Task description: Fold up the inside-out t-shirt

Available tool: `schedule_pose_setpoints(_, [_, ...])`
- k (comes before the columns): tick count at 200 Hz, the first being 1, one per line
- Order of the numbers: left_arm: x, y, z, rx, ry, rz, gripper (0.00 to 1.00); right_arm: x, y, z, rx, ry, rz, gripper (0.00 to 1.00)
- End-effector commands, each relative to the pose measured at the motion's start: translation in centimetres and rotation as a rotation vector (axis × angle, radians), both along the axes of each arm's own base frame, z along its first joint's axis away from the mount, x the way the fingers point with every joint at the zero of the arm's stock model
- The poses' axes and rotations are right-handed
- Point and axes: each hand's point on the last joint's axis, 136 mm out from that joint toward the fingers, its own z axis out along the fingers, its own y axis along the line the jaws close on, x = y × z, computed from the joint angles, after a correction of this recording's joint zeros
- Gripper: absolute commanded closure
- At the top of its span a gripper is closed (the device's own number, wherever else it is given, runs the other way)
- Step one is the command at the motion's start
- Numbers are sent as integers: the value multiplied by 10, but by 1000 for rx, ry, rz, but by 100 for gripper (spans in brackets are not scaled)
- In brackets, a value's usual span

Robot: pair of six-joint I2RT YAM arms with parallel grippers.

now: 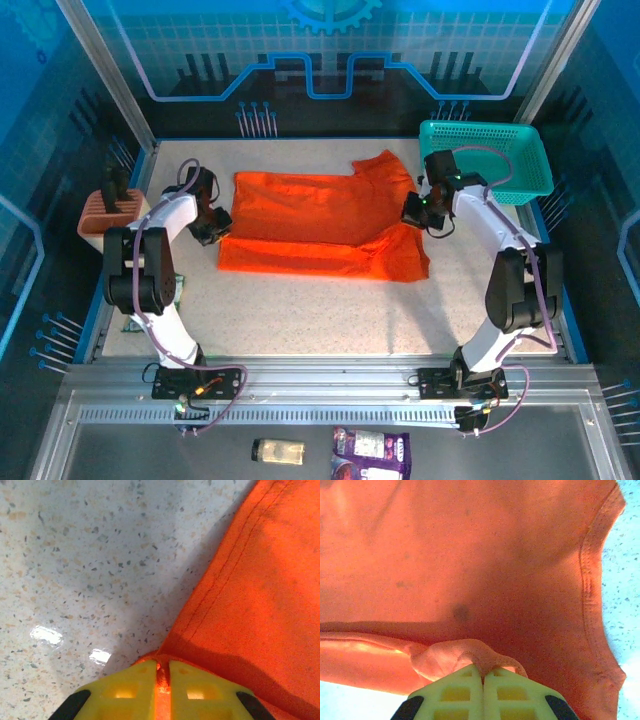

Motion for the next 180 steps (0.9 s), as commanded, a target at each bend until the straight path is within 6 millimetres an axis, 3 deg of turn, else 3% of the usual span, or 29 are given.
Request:
schedule_pose_setpoints(1, [5, 6, 4, 14, -3, -7, 80, 15, -8, 0, -28, -28, -4, 94])
schedule_pose_setpoints(40, [7, 5, 19, 12, -51, -4, 71, 37, 1, 11, -3, -105, 44, 74])
schedule_pose_setpoints(49, [7, 5, 24, 10, -60, -7, 70, 39, 3, 13, -1, -114, 59, 73])
schedule_pose_setpoints(63, [5, 4, 31, 8, -77, -8, 70, 42, 6, 13, 7, -127, 87, 81])
schedule_pose_setpoints(77, [4, 1, 38, -3, -97, -14, 70, 39, 6, 11, 3, -113, 93, 79])
schedule_pose_setpoints(103, [-2, -11, 45, -43, -116, -37, 70, 18, 0, -2, -41, -46, 87, 72])
schedule_pose_setpoints(124, [-12, -30, 41, -87, -100, -63, 72, -9, -5, -23, -48, 50, 93, 69])
schedule_pose_setpoints(149, [-26, -54, 24, -125, -53, -95, 75, -33, -11, -51, -65, 148, 103, 64])
schedule_pose_setpoints(180, [-44, -71, -2, -136, 21, -123, 78, -43, -29, -76, -138, 212, 86, 64])
